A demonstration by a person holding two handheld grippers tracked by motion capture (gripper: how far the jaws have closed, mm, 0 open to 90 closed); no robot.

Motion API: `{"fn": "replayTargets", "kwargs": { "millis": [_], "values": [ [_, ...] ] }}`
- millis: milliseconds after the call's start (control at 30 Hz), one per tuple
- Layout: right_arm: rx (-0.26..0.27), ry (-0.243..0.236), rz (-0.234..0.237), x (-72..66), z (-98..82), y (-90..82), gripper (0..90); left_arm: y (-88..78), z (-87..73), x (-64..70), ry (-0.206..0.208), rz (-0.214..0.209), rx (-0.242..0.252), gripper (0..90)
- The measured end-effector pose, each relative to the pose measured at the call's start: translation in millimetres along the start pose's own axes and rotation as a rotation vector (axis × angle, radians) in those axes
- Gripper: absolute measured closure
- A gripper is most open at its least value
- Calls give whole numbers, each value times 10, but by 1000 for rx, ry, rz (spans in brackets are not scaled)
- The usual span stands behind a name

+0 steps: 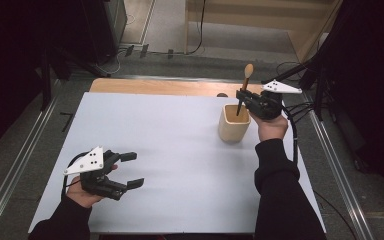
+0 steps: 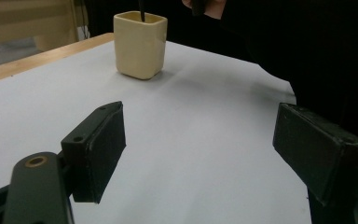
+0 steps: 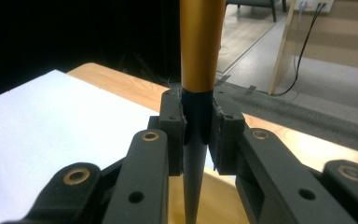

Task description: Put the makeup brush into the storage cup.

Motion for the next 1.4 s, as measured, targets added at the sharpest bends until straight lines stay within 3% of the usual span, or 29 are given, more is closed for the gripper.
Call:
{"fn": "replayTargets", "kwargs": {
  "millis": [67, 533, 867, 900, 933, 967, 1000, 1067, 1167, 1400],
  "values": [
    [17, -3, -3, -6, -35, 13, 786, -1, 1, -1, 1, -1, 0, 179],
    [-25, 22, 6, -36, -257, 107, 784, -2, -1, -9, 0, 6, 1, 179],
    [-48, 5, 13, -64, -260, 101, 778, 20, 1, -23, -12, 4, -10, 179],
    [-64, -13, 7, -64, -270, 95, 728, 23, -5, -26, -14, 5, -16, 179],
    [-62, -15, 15, -66, -271, 90, 600, 28, -11, -28, -15, 6, -22, 179],
    [-39, 5, 67, -64, -265, 80, 392, 27, -14, -32, -12, 9, -23, 179],
    [-27, 38, 83, -62, -256, 64, 300, 23, -15, -35, -13, 9, -21, 179],
    [-16, 55, 77, -67, -253, 10, 170, 16, -15, -43, -18, 11, -20, 179],
    [21, 45, 49, -76, -304, -69, 149, 8, -17, -55, -22, 18, -17, 179],
    [5, 27, 59, -114, -475, -90, 149, -11, -22, -70, -28, 28, -11, 179]
  ]
}}
Point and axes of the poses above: each handheld gripper's, and its own axes: y roughly forward along the jaws, z roughly out of its top, x roughly to its right, the point moved 4 cm from there along y, roughly forward along the jaws, and after that the axes turned 7 degrees about -x, right-handed, at the moved point
